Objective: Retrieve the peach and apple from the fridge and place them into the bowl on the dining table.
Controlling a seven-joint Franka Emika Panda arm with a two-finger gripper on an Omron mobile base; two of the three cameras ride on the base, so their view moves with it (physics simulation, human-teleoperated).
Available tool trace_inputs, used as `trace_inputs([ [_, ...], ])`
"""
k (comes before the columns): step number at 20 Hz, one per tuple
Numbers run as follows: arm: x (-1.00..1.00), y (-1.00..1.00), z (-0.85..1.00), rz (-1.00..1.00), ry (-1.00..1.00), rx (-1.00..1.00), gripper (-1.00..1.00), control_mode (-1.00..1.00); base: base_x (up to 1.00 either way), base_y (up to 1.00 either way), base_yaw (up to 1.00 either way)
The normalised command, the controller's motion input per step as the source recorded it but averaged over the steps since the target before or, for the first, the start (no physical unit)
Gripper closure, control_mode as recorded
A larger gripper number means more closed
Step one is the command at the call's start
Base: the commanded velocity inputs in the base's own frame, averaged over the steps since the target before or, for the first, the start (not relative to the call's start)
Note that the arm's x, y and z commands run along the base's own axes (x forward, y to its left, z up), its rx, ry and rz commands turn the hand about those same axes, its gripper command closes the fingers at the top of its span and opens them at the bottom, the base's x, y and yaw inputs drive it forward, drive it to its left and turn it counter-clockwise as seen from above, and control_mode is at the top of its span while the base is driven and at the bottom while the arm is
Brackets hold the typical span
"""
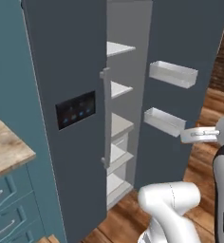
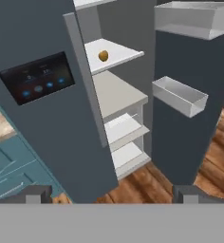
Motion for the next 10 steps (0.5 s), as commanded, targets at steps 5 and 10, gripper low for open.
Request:
trace_inputs([
  [5, 0.0, 0.0, 0.0, 0.0, 0.0, 0.0, -1.0, 1.0, 0.7, -0.2, 0.38],
  [10, 0.0, 0.0, 0.0, 0.0, 0.0, 0.0, -1.0, 1.0, 0.41, -0.3, 0.33],
])
